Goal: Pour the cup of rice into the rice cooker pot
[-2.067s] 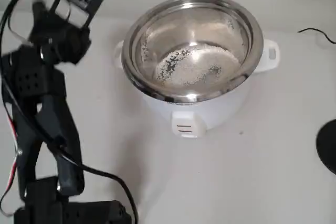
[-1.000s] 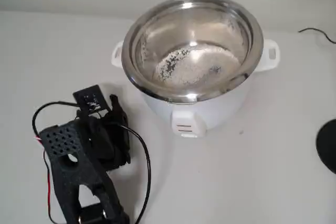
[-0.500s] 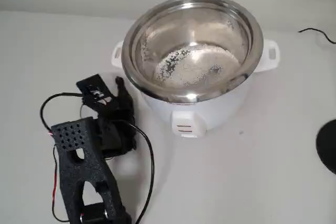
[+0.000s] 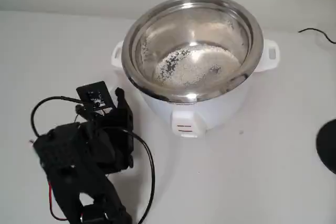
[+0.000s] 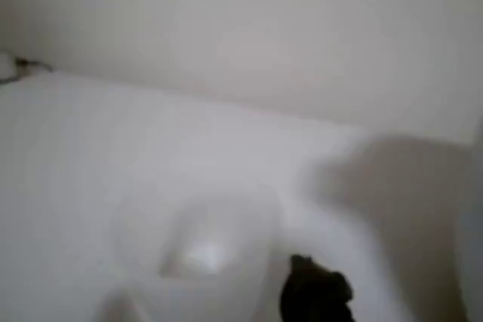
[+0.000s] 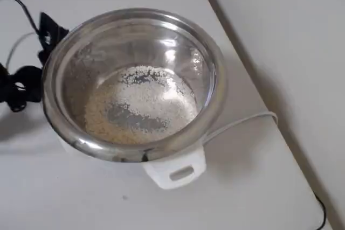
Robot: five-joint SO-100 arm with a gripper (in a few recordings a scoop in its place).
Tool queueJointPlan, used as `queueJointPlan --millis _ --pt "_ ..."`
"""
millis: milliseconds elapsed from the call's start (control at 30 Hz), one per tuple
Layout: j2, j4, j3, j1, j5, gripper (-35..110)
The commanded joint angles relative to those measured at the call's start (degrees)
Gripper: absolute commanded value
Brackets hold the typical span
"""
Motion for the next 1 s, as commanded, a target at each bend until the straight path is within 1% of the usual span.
queueJointPlan --millis 0,67,133,200,267,300,467,533,633,700,767,867,967 --pt "16.0 6.2 8.1 1.1 5.4 49" --pt "22.9 11.2 10.7 1.5 7.6 49" --pt "33.7 20.9 13.3 1.8 10.5 48" --pt "49.5 37.6 15.2 2.2 14.5 48" --pt "68.8 61.7 14.9 2.9 19.8 47" --pt "77.7 71.0 14.9 3.2 22.1 47" --pt "117.6 105.6 19.9 5.3 27.1 47" --pt "117.5 110.7 16.6 8.4 32.2 47" --pt "117.4 113.2 13.4 12.8 38.8 44" --pt "117.4 119.9 8.7 14.9 45.1 41" --pt "117.3 124.8 4.0 18.1 53.1 34" --pt "117.2 132.7 -2.6 26.1 65.7 21" --pt "117.2 140.4 -7.1 33.3 72.0 10"
